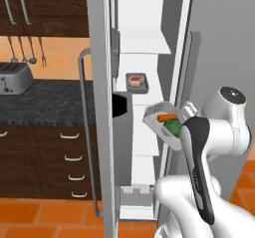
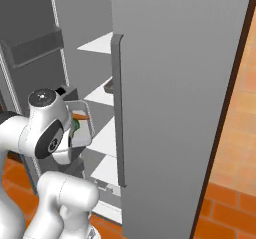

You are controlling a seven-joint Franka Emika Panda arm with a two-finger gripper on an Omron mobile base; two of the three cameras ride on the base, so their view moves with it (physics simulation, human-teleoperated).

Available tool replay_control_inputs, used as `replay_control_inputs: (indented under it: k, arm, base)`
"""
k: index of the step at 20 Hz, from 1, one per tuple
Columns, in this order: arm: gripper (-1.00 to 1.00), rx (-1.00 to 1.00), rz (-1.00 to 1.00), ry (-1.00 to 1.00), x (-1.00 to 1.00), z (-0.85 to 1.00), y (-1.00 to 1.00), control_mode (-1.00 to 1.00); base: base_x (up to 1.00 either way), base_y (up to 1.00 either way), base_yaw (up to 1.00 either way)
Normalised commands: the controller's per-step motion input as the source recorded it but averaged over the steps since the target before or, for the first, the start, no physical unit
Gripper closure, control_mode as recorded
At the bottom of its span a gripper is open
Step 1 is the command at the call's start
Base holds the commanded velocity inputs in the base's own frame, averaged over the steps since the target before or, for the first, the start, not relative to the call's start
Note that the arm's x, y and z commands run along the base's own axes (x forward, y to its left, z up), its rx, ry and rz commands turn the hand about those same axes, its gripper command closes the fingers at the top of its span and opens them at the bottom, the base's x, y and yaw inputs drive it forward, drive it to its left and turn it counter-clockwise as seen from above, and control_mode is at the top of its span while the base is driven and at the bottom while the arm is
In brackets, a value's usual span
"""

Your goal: Take the meat container that has the steak and place it on the second highest rack of the freezer. Then take the vegetable container that has the carrot and broccoli and place it on the highest rack of the freezer.

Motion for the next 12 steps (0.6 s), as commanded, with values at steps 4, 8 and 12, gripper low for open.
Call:
replay_control_inputs:
  k: [4, 8, 12]
  arm:
    - [1.00, 0.00, 0.00, 0.00, 0.00, 0.00, 0.00, 1.00]
    - [1.00, 0.00, 0.00, 0.00, 0.00, 0.00, 0.00, 1.00]
    - [1.00, 0.00, 0.05, -0.25, 0.00, 0.05, 0.08, -1.00]
  base:
    - [0.56, 0.00, 0.00]
    - [0.09, 0.00, 0.04]
    - [0.00, 0.00, 0.00]
